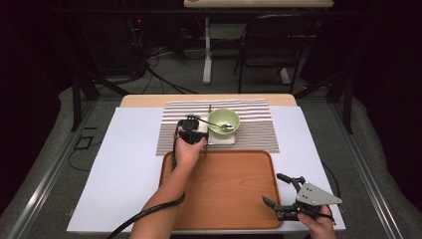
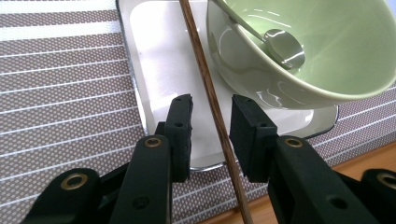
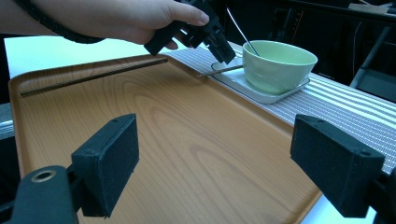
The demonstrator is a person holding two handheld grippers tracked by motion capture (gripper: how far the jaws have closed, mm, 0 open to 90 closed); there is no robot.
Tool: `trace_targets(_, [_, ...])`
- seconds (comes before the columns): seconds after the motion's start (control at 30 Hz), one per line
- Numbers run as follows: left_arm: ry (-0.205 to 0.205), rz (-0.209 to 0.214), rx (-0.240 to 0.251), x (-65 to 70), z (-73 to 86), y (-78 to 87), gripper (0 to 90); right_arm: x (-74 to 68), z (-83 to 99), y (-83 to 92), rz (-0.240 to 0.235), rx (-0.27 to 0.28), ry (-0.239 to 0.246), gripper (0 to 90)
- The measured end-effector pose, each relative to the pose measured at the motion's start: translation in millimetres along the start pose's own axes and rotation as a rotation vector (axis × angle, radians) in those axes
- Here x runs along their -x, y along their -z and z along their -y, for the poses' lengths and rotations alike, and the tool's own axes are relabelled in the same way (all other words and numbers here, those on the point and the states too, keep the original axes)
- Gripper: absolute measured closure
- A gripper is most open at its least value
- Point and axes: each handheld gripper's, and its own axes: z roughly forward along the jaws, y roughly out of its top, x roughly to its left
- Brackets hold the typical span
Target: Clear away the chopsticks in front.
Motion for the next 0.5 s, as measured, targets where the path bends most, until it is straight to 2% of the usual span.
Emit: trace_targets(0.5, [-0.002,-0.010,-0.027,5.8,-2.8,-16.3,72.3,0.5,-0.1,0.2,-0.001,0.003,0.001,14.9])
